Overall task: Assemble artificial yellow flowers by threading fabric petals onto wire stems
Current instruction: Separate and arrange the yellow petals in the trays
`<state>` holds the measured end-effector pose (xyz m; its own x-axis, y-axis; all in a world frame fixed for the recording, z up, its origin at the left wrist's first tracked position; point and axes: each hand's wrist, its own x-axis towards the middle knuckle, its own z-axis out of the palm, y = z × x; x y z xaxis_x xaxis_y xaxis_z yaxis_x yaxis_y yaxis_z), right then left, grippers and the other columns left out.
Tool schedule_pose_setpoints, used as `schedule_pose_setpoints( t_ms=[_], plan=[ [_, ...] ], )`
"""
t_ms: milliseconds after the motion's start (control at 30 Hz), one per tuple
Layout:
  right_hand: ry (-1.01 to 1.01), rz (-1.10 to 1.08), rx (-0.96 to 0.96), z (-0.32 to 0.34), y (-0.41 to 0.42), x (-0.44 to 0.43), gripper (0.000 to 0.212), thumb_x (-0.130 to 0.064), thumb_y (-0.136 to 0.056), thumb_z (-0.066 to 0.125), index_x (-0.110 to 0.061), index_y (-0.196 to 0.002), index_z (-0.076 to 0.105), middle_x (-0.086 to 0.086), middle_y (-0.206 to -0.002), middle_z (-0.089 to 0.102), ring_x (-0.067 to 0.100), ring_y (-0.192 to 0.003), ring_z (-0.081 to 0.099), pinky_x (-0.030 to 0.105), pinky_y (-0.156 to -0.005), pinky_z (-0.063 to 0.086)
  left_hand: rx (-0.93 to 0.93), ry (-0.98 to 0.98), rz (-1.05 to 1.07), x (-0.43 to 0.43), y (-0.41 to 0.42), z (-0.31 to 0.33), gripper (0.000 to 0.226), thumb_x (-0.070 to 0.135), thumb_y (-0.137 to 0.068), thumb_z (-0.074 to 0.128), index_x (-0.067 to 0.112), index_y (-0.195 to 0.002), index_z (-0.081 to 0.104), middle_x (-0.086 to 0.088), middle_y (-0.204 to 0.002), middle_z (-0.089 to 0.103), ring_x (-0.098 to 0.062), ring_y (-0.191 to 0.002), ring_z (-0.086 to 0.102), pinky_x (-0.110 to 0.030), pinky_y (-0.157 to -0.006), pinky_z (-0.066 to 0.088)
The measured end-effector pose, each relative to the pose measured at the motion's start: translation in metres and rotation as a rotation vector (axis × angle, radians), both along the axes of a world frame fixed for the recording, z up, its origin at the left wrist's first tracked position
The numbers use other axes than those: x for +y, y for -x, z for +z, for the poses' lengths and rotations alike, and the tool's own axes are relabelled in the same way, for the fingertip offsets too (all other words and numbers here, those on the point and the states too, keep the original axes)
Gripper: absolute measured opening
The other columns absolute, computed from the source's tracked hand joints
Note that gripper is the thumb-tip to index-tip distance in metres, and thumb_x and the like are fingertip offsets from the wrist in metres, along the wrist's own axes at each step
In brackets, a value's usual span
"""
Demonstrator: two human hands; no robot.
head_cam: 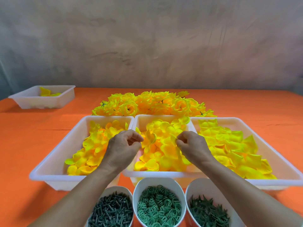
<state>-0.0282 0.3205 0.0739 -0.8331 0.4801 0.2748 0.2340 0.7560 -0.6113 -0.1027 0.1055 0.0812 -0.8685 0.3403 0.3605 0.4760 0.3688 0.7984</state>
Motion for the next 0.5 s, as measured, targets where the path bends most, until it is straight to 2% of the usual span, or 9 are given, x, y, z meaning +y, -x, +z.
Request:
schedule_pose_setpoints(
  t_ms=[100, 200, 267, 300, 400, 433, 500],
  plan=[
    [0.583, 0.021, 0.141, 0.006, -0.009, 0.002, 0.017, -0.004, -0.087, 0.057, -0.016, -0.078, 0.062, 0.004, -0.077, 0.064, 0.02, -0.07, 0.061, 0.038, -0.066, 0.055, -0.136, -0.04, -0.106, 0.016, -0.005, -0.004, 0.027, 0.005, -0.08, 0.07, 0.03, -0.071, 0.07, 0.015, -0.067, 0.069, 0.0, -0.065, 0.061, -0.021, -0.065, 0.049],
    [0.831, 0.068, 0.239, 0.01, -0.017, 0.003, 0.019, 0.001, -0.09, 0.053, -0.013, -0.078, 0.057, 0.008, -0.079, 0.06, 0.021, -0.07, 0.055, 0.034, -0.059, 0.053, -0.209, -0.009, -0.173, 0.028, -0.005, -0.01, 0.019, 0.012, -0.081, 0.072, 0.03, -0.075, 0.071, 0.019, -0.066, 0.068, 0.001, -0.066, 0.061, -0.028, -0.068, 0.053],
    [0.936, 0.101, 0.288, 0.013, -0.02, 0.002, 0.018, 0.001, -0.093, 0.052, -0.012, -0.081, 0.056, 0.009, -0.081, 0.061, 0.022, -0.07, 0.057, 0.034, -0.055, 0.055, -0.301, -0.033, -0.22, 0.035, -0.005, -0.009, 0.009, 0.026, -0.077, 0.074, 0.03, -0.084, 0.07, 0.014, -0.074, 0.07, -0.007, -0.073, 0.065, -0.037, -0.074, 0.055],
    [0.965, 0.12, 0.295, 0.013, -0.019, 0.001, 0.016, -0.001, -0.094, 0.053, -0.013, -0.083, 0.056, 0.009, -0.082, 0.062, 0.021, -0.07, 0.057, 0.033, -0.054, 0.055, -0.362, -0.044, -0.249, 0.038, -0.006, -0.008, 0.021, 0.035, -0.073, 0.074, 0.03, -0.092, 0.067, 0.01, -0.081, 0.071, -0.01, -0.075, 0.068, -0.037, -0.074, 0.056],
    [0.986, 0.199, 0.268, 0.012, -0.018, -0.004, 0.013, -0.006, -0.095, 0.055, -0.014, -0.085, 0.057, 0.008, -0.083, 0.064, 0.018, -0.067, 0.06, 0.03, -0.051, 0.053, -0.606, -0.127, -0.368, 0.048, -0.005, -0.008, 0.062, 0.05, -0.066, 0.084, 0.03, -0.116, 0.054, 0.002, -0.102, 0.069, -0.011, -0.082, 0.073, -0.024, -0.065, 0.054],
    [0.977, 0.22, 0.257, 0.011, -0.017, -0.006, 0.013, -0.006, -0.095, 0.055, -0.014, -0.085, 0.057, 0.008, -0.082, 0.064, 0.016, -0.064, 0.061, 0.03, -0.05, 0.052, -0.674, -0.168, -0.397, 0.05, -0.006, -0.008, 0.06, 0.048, -0.068, 0.081, 0.027, -0.118, 0.055, 0.002, -0.103, 0.07, -0.012, -0.082, 0.073, -0.021, -0.064, 0.053],
    [0.926, 0.24, 0.239, 0.013, -0.012, -0.01, 0.011, -0.008, -0.095, 0.057, -0.014, -0.086, 0.06, 0.008, -0.083, 0.064, 0.012, -0.059, 0.061, 0.027, -0.048, 0.051, -0.714, -0.22, -0.407, 0.055, -0.004, -0.009, 0.031, 0.034, -0.081, 0.075, 0.022, -0.107, 0.063, 0.001, -0.092, 0.072, -0.012, -0.078, 0.068, -0.02, -0.063, 0.053]
  ],
)
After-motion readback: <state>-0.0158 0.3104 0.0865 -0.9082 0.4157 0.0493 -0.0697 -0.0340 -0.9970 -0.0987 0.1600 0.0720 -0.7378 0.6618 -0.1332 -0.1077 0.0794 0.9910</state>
